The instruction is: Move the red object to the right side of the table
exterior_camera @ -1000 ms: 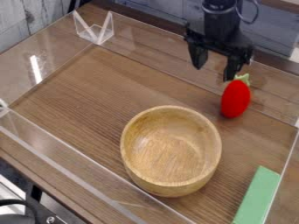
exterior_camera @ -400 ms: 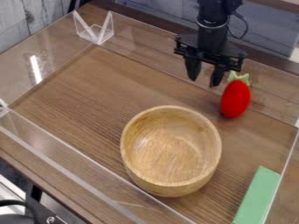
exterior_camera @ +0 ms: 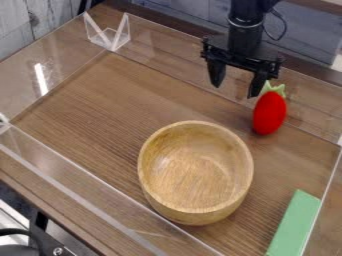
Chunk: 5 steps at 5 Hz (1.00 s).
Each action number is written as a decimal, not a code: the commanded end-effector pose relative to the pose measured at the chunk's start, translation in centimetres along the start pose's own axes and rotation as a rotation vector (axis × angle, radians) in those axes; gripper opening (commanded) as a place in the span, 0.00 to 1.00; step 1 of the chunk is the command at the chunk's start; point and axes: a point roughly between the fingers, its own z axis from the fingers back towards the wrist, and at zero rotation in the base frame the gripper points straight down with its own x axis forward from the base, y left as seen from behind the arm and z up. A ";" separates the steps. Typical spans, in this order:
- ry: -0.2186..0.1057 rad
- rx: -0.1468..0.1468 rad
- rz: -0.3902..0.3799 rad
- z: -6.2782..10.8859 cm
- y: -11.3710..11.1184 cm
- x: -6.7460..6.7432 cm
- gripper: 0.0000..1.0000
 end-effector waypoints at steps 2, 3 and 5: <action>-0.040 0.021 0.092 0.7 1.3 1.5 1.00; -0.032 0.037 0.143 0.2 1.3 1.7 1.00; -0.025 0.057 0.198 0.1 1.3 1.3 1.00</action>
